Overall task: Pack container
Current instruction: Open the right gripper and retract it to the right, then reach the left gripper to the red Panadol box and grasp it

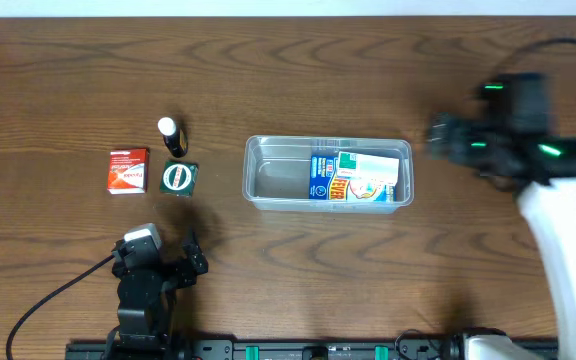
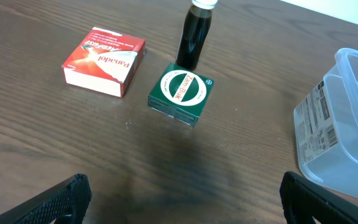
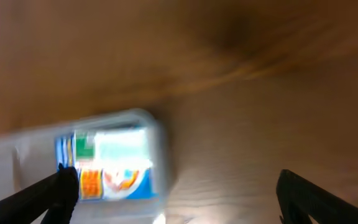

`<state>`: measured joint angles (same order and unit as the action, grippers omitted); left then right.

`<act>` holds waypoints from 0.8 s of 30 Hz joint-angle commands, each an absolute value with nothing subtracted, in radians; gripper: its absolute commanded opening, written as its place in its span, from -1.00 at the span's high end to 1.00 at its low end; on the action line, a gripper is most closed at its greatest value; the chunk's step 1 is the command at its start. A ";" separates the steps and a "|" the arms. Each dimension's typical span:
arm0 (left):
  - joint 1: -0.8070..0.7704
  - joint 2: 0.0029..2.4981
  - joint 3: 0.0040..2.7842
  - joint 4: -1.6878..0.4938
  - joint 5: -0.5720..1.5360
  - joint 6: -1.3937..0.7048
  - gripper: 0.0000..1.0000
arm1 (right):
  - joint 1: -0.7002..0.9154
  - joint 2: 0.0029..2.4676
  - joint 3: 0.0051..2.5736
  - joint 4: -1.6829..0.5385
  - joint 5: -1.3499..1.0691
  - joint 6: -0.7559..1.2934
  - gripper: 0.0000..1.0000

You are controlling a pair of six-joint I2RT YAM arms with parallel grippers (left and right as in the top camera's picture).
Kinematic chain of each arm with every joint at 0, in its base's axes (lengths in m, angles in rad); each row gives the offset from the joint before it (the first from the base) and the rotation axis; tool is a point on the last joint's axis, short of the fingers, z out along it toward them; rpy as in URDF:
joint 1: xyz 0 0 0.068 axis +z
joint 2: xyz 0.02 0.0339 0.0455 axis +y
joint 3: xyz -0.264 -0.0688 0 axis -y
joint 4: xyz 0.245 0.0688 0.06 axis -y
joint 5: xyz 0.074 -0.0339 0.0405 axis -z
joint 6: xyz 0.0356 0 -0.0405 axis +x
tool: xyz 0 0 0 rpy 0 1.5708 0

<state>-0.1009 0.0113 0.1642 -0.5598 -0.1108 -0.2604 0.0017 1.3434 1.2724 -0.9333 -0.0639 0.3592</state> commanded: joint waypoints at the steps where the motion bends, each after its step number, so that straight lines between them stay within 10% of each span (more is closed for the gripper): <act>1: -0.097 0.012 0.149 -0.559 -0.112 -0.248 -0.96 | -0.171 1.299 1.282 -0.965 -0.080 0.438 -0.98; 24: -0.096 0.250 0.485 -0.313 -0.296 -0.254 -0.96 | -0.346 1.298 1.281 -1.029 -0.113 0.437 -0.99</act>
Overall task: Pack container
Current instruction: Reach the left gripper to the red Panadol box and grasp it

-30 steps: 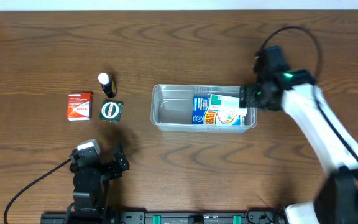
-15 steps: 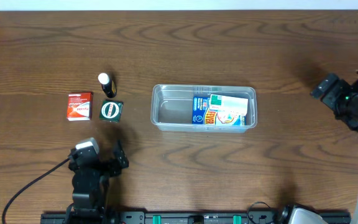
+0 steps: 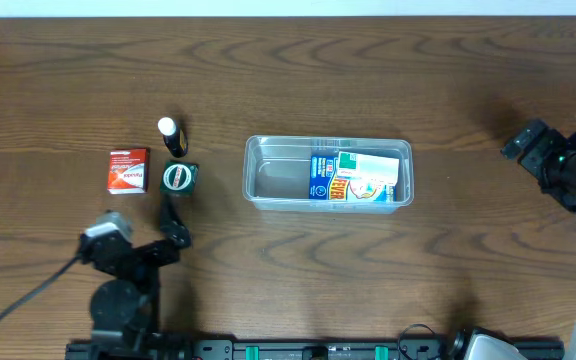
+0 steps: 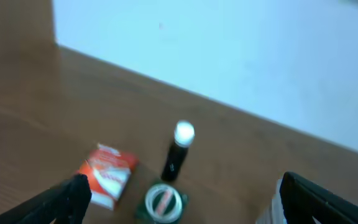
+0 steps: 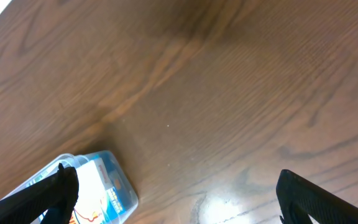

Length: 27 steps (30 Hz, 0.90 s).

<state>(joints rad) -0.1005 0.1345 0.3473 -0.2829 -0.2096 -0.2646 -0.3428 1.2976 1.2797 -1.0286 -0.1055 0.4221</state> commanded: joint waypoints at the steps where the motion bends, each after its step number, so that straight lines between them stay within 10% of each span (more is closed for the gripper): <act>1: -0.096 0.310 0.533 -0.343 -0.316 -0.252 -0.96 | -0.346 1.298 1.281 -1.029 -0.113 0.437 -0.98; 14: 0.160 1.267 1.308 -0.751 -0.133 -0.176 -0.96 | -0.346 1.298 1.281 -1.029 -0.113 0.437 -0.98; 27: 0.316 1.567 1.415 -0.842 -0.078 -0.080 -0.96 | -0.346 1.298 1.281 -1.029 -0.113 0.437 -0.99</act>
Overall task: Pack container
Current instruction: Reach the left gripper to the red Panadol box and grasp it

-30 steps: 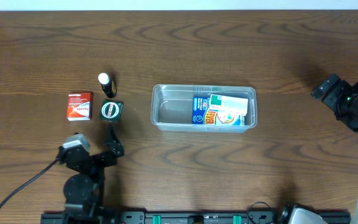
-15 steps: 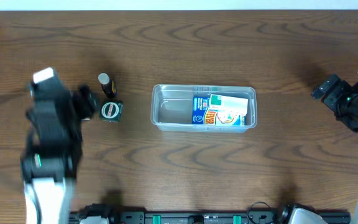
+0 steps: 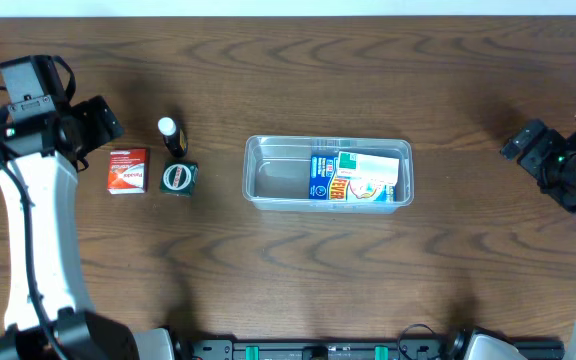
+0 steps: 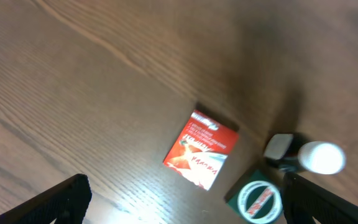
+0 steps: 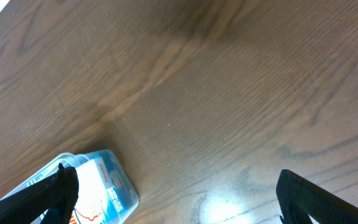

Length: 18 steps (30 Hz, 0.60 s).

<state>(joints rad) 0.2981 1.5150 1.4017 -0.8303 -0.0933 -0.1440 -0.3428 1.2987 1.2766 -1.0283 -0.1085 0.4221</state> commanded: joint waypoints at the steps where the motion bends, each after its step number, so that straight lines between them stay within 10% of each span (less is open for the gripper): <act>1: 0.321 1.586 1.415 -0.852 -0.078 -0.080 -0.96 | -0.346 1.298 1.281 -1.030 -0.113 0.437 -0.99; 18: 0.337 1.856 1.415 -0.842 0.070 0.268 -0.97 | -0.346 1.298 1.281 -1.029 -0.113 0.437 -0.99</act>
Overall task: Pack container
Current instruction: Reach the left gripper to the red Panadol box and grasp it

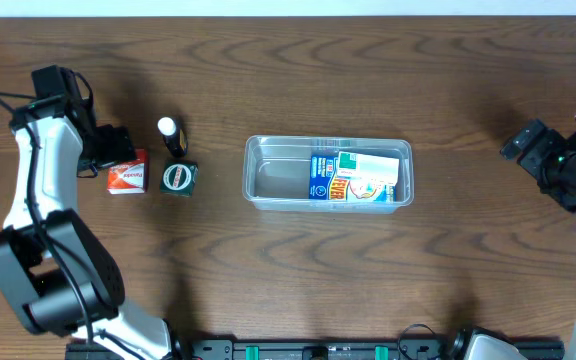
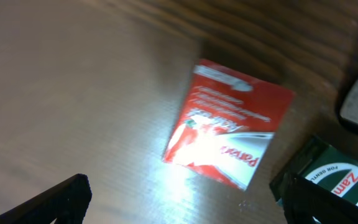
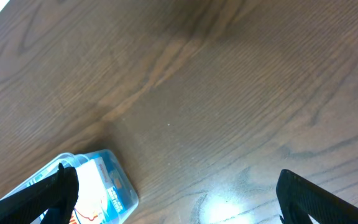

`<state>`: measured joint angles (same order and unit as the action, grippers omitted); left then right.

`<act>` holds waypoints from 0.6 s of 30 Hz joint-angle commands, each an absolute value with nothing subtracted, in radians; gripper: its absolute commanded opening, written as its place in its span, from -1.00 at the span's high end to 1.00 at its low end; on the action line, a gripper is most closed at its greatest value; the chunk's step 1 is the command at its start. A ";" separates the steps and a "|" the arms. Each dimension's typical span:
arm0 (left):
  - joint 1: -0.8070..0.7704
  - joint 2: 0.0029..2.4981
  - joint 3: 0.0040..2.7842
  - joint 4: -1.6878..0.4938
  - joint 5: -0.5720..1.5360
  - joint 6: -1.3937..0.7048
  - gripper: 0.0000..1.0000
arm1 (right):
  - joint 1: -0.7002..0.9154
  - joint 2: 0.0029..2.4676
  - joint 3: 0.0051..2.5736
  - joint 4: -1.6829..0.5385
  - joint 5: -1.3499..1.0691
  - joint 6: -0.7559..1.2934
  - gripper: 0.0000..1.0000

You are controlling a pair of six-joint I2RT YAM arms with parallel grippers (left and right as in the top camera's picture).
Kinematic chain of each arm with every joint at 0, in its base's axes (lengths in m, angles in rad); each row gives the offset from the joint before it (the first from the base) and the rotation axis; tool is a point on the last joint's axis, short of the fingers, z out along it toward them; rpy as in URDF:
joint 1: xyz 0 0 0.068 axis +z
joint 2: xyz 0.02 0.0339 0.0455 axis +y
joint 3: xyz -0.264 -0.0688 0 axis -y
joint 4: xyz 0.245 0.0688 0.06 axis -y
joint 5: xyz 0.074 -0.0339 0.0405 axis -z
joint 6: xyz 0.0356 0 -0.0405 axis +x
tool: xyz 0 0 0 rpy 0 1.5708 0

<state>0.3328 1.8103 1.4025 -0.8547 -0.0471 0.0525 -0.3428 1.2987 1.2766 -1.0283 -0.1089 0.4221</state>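
A clear plastic container (image 1: 268, 180) sits mid-table with blue and white boxes (image 1: 358, 178) in its right half. To its left lie a red Panadol box (image 1: 128, 171), a green Zam-Buk box (image 1: 179, 178) and a black bottle with a white cap (image 1: 171, 135). My left gripper (image 1: 111, 150) hovers open just over the red box (image 2: 232, 130), with the green box (image 2: 340, 180) at the right of its view. My right gripper (image 1: 530, 146) stands open at the far right, well away from the container corner (image 3: 98, 180).
Dark wood table (image 1: 298, 290) all round. The bottle base stands close beside the red and green boxes. The container's left half holds nothing. Cables and the arm bases run along the front edge.
My left gripper has come closer to the red box, which now fills more of the left wrist view. The right arm has not moved. Nothing was taken hold of.
First my left arm sat low at the table's front and my right gripper was just right of the container. Then the right arm stood at the far right edge. The left arm then appeared at the far left beside the red box, and is now closer over it.
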 commanded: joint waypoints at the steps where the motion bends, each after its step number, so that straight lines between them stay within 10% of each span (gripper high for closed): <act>1: 0.336 1.866 1.415 -0.833 0.080 0.299 -0.96 | -0.346 1.298 1.281 -1.029 -0.113 0.437 -0.98; 18: 0.337 2.019 1.415 -0.752 0.033 0.452 -0.98 | -0.346 1.298 1.281 -1.029 -0.113 0.437 -0.99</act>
<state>0.3328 1.9862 1.4025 -0.7563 0.0452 0.4244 -0.3428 1.2987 1.2766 -1.0286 -0.1089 0.4221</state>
